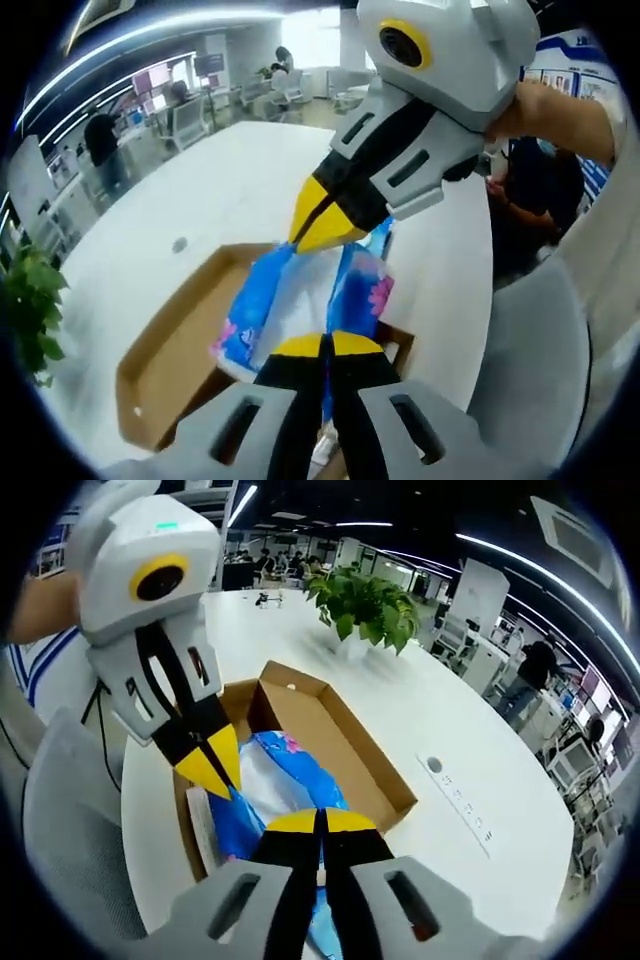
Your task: Operate the shoe box by opening the lid, removing the specified soft item, and placing it in the target area until the item is outside and the box remains undamaged.
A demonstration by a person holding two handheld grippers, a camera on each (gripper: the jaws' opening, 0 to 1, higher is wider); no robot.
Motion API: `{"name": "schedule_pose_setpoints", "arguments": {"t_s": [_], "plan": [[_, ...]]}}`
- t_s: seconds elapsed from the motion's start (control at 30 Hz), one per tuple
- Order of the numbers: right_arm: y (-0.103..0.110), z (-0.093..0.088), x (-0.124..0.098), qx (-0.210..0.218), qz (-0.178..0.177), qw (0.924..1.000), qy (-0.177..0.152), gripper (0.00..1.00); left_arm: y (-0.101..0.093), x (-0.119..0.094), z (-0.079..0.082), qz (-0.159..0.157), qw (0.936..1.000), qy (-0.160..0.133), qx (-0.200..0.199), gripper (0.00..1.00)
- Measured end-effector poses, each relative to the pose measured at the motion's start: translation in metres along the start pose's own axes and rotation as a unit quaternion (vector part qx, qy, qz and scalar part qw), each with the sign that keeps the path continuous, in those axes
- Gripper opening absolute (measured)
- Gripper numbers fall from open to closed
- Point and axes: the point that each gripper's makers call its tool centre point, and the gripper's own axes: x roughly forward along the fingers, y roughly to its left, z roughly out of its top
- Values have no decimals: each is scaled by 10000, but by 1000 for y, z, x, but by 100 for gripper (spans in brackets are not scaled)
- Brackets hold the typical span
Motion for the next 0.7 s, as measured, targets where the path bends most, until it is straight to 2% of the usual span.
{"name": "schedule_pose_setpoints", "arguments": {"t_s": [0.53, 0.7], "plan": [[-17, -39, -35, 246, -197, 9994, 110, 0, -32, 29, 32, -316, 9992, -41, 237, 0], [-30, -48, -47, 385, -395, 9985, 70, 0, -39, 39, 46, -363, 9989, -119, 266, 0]]}}
